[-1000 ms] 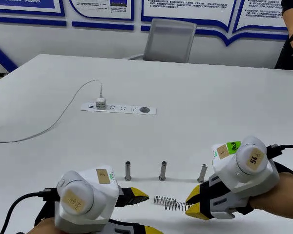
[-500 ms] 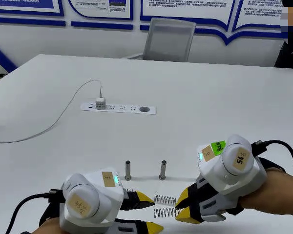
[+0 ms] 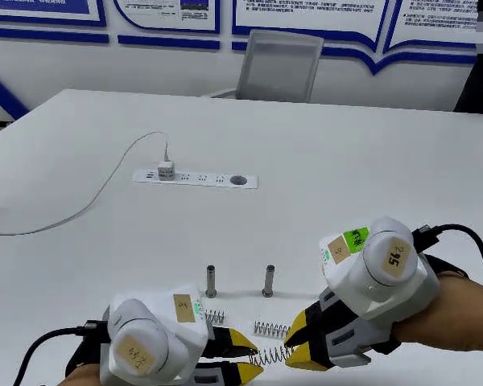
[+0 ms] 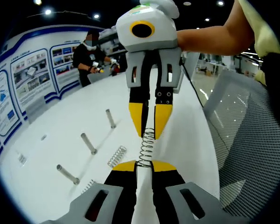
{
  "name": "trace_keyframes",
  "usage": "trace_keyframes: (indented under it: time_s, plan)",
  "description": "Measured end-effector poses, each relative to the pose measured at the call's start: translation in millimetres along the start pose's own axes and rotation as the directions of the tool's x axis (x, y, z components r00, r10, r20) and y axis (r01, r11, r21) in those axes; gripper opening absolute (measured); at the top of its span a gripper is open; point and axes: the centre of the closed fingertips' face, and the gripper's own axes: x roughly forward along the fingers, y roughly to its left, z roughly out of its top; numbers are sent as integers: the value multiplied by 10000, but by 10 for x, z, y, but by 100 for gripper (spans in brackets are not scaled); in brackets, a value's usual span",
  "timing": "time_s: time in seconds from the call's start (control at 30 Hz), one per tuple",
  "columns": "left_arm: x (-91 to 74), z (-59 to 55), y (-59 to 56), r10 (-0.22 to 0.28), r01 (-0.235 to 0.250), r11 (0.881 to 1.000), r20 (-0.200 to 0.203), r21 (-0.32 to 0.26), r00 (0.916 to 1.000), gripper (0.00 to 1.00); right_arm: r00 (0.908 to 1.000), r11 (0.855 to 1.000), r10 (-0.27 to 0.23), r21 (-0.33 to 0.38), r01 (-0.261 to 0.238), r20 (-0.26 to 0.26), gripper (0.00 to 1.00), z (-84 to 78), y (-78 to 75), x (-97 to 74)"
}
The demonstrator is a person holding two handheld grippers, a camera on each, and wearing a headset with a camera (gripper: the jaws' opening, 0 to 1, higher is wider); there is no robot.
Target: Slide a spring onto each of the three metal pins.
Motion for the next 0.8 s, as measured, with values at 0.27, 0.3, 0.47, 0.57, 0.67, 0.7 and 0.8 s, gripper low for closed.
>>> trace_keyframes:
  time_s: [0.27, 0.3, 0.47, 0.57, 0.67, 0.7, 0.8]
  plan:
    - [6, 10, -7, -35, 35, 9999, 40, -109, 10000, 11, 9994, 9996, -113, -257, 121, 313, 11, 198, 9, -75]
    - [9, 17, -13, -44, 44, 9999, 50, -120, 10000, 11, 9993, 9994, -118, -314, 129, 349, 11, 227, 14, -81]
    - [13, 39, -27, -69, 70, 9999, 112, -109, 9999, 11, 9991, 9983, -124, -569, 146, 397, 11, 334, 38, -84]
    - [17, 40, -32, -75, 76, 9999, 126, -110, 9999, 11, 9994, 9975, -106, -697, 129, 324, 11, 369, 58, -71]
    - [22, 43, -47, -84, 85, 9999, 119, -70, 9999, 11, 9998, 9964, -113, -835, 128, 181, 11, 379, 68, -63]
    - [23, 44, -49, -85, 87, 9999, 128, -84, 9999, 11, 9999, 9962, -120, -859, 128, 98, 11, 372, 67, -64]
    - [23, 48, -50, -64, 66, 9999, 180, -117, 9998, 12, 9999, 9961, -144, -876, 143, -6, 11, 363, 58, -72]
